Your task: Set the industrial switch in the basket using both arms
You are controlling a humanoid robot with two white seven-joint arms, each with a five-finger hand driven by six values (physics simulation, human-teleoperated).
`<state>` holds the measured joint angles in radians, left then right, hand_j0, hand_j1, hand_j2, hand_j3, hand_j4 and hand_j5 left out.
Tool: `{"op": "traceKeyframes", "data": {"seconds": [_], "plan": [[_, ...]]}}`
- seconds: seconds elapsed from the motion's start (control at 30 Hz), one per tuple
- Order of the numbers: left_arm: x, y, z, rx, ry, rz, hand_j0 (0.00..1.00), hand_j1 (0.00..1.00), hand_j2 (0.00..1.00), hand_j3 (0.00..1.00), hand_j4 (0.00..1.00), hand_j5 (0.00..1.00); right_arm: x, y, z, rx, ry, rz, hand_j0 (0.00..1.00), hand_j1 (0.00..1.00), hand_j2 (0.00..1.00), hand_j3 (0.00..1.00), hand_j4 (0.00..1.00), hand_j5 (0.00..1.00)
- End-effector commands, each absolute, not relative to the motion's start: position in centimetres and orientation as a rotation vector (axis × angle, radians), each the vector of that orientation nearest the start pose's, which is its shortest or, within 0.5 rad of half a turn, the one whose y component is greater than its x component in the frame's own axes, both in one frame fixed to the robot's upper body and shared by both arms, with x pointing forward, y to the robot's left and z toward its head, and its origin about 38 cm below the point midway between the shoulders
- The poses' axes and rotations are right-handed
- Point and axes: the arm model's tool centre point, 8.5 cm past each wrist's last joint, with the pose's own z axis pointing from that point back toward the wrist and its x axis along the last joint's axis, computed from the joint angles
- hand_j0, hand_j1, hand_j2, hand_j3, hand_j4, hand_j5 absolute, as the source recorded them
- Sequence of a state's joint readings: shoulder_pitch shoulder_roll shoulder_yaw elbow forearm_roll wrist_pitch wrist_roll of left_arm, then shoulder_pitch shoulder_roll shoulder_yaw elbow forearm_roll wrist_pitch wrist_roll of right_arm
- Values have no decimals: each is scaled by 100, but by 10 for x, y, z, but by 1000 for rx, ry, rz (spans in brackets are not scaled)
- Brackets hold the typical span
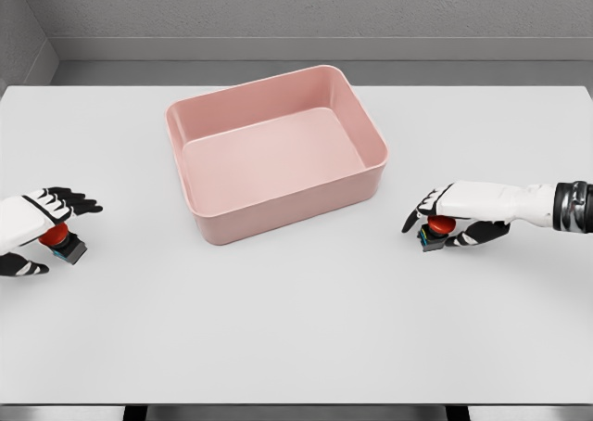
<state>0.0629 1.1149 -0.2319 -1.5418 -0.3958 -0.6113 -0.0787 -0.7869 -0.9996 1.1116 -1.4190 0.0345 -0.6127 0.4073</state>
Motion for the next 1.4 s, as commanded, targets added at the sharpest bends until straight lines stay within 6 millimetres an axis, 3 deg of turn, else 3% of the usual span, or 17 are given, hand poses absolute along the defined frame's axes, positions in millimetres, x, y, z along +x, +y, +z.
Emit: {"op": "traceKeyframes", "data": {"seconds": [0.0, 0.4, 0.5, 0.63, 0.7, 0.93, 1.37], "plan": [[319, 433, 163, 513, -1388, -1781, 100, 100, 100, 100, 100, 100, 400, -321, 167, -20, -1326, 1983, 67, 67, 67, 67, 67, 67], [319, 434, 157, 514, -1377, -1777, 100, 100, 100, 100, 100, 100, 402, -321, 172, -33, -1338, 1980, 56, 56, 56, 56, 56, 56], [319, 436, 157, 516, -1373, -1776, 71, 71, 71, 71, 71, 71, 405, -322, 176, -47, -1350, 1977, 56, 56, 56, 56, 56, 56], [320, 441, 157, 526, -1362, -1769, 50, 50, 50, 50, 50, 50, 408, -324, 185, -70, -1369, 1971, 56, 56, 56, 56, 56, 56], [320, 440, 156, 524, -1364, -1767, 45, 45, 45, 45, 45, 45, 409, -324, 187, -78, -1377, 1968, 56, 56, 56, 56, 56, 56], [319, 437, 158, 519, -1373, -1771, 42, 42, 42, 42, 42, 42, 414, -327, 201, -115, -1409, 1956, 56, 56, 56, 56, 56, 56], [330, 395, 204, 539, -1553, -1842, 41, 41, 41, 41, 41, 41, 420, -322, 224, -156, -1471, 1960, 54, 54, 54, 54, 54, 54]]}}
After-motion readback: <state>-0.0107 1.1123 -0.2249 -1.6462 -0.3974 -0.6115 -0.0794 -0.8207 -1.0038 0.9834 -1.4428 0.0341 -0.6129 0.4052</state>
